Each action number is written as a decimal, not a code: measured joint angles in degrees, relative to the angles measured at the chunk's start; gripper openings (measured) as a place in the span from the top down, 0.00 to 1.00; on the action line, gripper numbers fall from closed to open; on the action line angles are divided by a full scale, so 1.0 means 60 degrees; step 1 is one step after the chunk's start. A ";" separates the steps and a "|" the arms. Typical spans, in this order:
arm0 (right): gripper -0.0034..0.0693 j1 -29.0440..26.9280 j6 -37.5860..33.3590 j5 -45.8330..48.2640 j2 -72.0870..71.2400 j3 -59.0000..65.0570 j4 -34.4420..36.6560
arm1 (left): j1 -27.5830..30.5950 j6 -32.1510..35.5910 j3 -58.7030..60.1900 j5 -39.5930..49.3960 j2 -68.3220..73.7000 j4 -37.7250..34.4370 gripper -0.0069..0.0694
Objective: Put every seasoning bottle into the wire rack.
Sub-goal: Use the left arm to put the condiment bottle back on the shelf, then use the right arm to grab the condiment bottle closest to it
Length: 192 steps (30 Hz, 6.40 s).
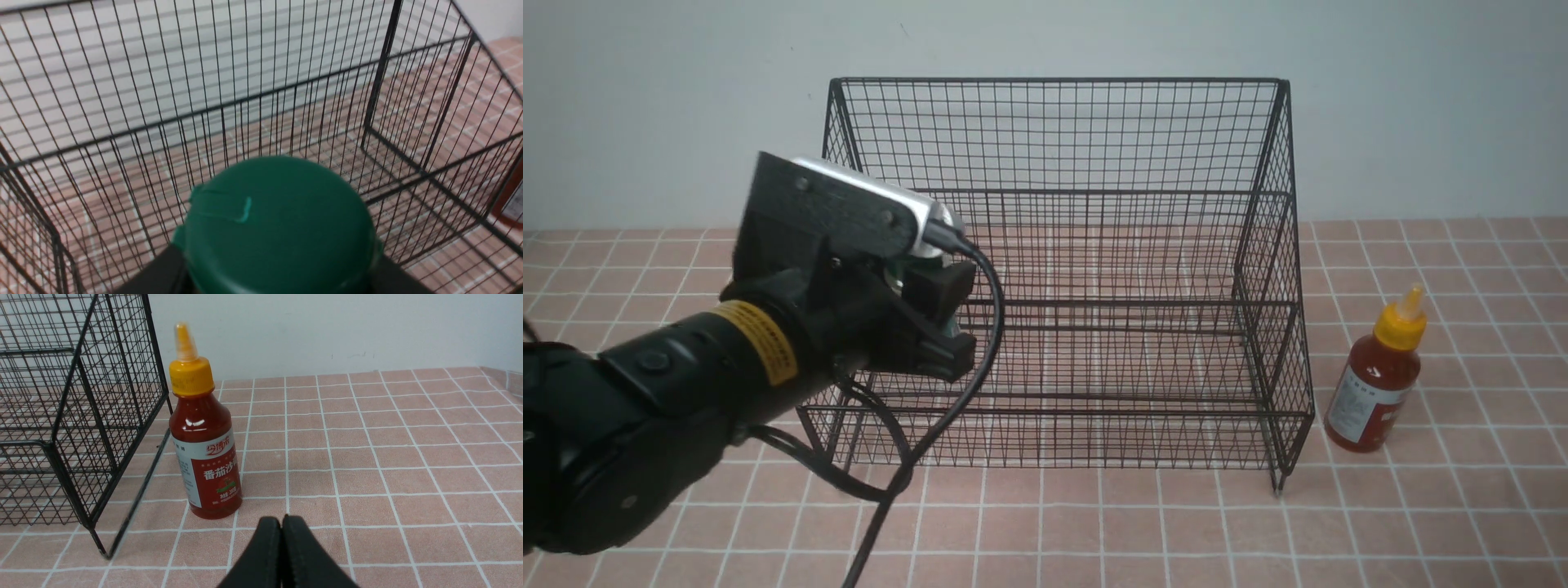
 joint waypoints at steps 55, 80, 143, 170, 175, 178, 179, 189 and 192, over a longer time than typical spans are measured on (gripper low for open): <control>0.97 0.0000 0.0005 0.0000 0.0000 0.0000 -0.0009 | -0.0065 0.0622 -0.0094 -0.1488 0.3021 -0.1138 0.24; 0.97 0.0000 0.0005 0.0000 0.0000 0.0000 -0.0009 | -0.0038 0.0378 -0.0067 0.3870 -0.5646 -0.1252 0.91; 0.97 0.0000 0.0005 0.0000 0.0000 0.0000 -0.0009 | 0.3946 0.3536 0.6669 0.5714 -1.2598 -0.2872 0.92; 0.97 0.0000 0.0005 0.0000 0.0000 0.0000 -0.0009 | 0.4249 0.3430 0.6669 0.5743 -1.2598 -0.2818 0.92; 0.97 0.0000 0.0005 0.0000 0.0000 0.0000 -0.0009 | 0.4249 0.3430 0.6669 0.5743 -1.2598 -0.2818 0.92; 0.97 0.0000 0.0005 0.0000 0.0000 0.0000 -0.0009 | 0.4249 0.3419 0.6669 0.5743 -1.2598 -0.2818 0.92; 0.97 0.0000 0.0005 0.0000 0.0000 0.0000 -0.0009 | 0.4249 0.3419 0.6669 0.5743 -1.2598 -0.2818 0.92; 0.97 0.0000 0.0005 0.0000 0.0000 0.0000 -0.0009 | 0.4249 0.3400 0.6669 0.5743 -1.2598 -0.2818 0.92; 0.97 0.0000 0.0005 -0.0011 0.0000 0.0000 -0.0092 | 0.4249 0.3400 0.6669 0.5743 -1.2598 -0.2818 0.92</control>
